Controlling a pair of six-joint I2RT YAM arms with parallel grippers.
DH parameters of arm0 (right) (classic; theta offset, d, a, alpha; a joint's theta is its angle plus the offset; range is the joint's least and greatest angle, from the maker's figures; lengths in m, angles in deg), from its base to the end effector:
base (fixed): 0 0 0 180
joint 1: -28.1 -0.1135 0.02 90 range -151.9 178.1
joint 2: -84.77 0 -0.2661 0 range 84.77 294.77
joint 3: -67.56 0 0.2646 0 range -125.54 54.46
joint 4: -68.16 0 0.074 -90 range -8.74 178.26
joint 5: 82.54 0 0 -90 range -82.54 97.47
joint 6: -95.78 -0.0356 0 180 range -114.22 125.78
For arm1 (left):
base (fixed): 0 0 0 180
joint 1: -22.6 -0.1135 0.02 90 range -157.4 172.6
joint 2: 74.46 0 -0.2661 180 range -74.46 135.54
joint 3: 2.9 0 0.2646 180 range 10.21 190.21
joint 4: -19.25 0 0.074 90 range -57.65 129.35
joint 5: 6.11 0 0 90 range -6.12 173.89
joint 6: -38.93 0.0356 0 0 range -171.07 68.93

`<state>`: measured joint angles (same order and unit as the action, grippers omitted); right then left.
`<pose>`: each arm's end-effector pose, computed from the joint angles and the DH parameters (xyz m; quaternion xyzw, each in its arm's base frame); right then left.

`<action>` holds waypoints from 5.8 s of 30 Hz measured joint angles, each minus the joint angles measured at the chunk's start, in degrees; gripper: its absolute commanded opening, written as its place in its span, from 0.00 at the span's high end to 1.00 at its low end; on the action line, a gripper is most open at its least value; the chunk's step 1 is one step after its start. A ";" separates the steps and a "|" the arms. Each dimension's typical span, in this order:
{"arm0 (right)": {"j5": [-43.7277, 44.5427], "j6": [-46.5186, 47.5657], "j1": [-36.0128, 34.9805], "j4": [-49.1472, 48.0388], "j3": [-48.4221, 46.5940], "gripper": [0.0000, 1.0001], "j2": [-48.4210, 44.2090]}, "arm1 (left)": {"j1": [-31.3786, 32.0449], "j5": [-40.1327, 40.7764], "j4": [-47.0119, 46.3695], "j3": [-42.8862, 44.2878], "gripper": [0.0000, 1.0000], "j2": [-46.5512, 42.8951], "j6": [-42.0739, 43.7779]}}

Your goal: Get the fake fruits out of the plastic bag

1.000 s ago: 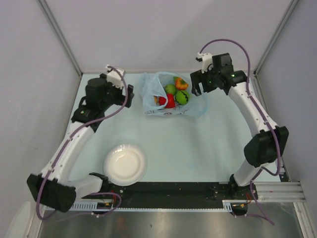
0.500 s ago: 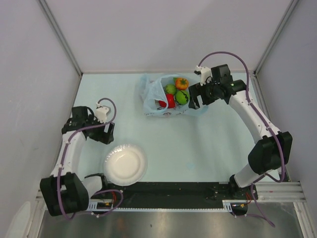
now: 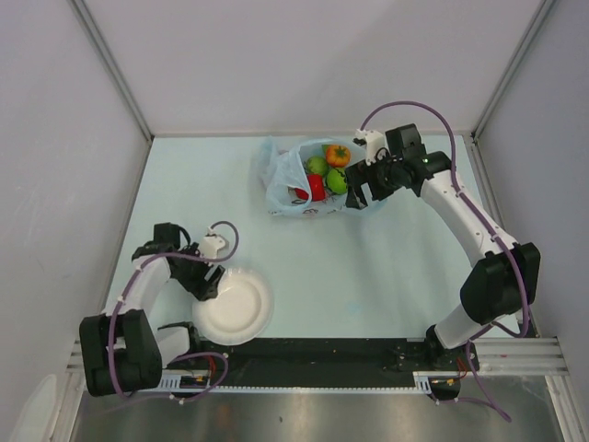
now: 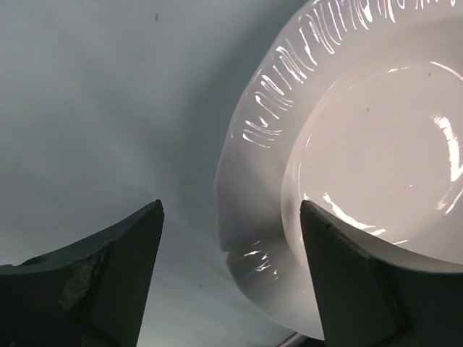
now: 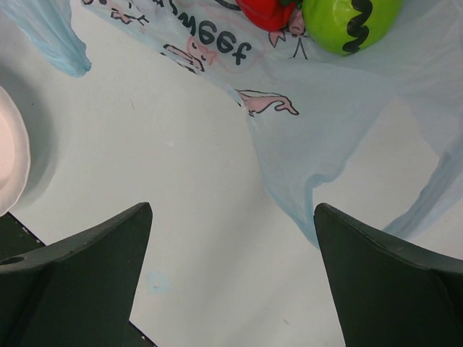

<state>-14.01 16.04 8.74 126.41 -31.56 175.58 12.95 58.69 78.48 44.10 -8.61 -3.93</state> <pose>0.3302 0.1298 0.3358 -0.2976 0.8761 0.2011 0.3216 0.1834 0.0158 0.1669 0.3334 0.9119 -0.1427 0.1923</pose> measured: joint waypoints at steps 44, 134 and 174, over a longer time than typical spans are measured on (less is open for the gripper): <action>5.77 3.28 13.09 -2.56 1.62 0.00 -0.39 | 51.49 -1.66 -22.95 33.51 1.00 37.94 -16.22; 3.19 3.93 -3.98 -4.11 0.20 0.19 -1.29 | 48.06 18.43 -33.05 41.03 1.00 30.53 -38.53; 23.32 8.57 -14.36 -11.21 -28.74 0.15 37.09 | 34.88 13.94 -30.56 28.44 1.00 14.69 -42.88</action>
<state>9.31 24.61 -5.62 115.20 -60.30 212.67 47.84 72.64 47.93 72.53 6.08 -46.82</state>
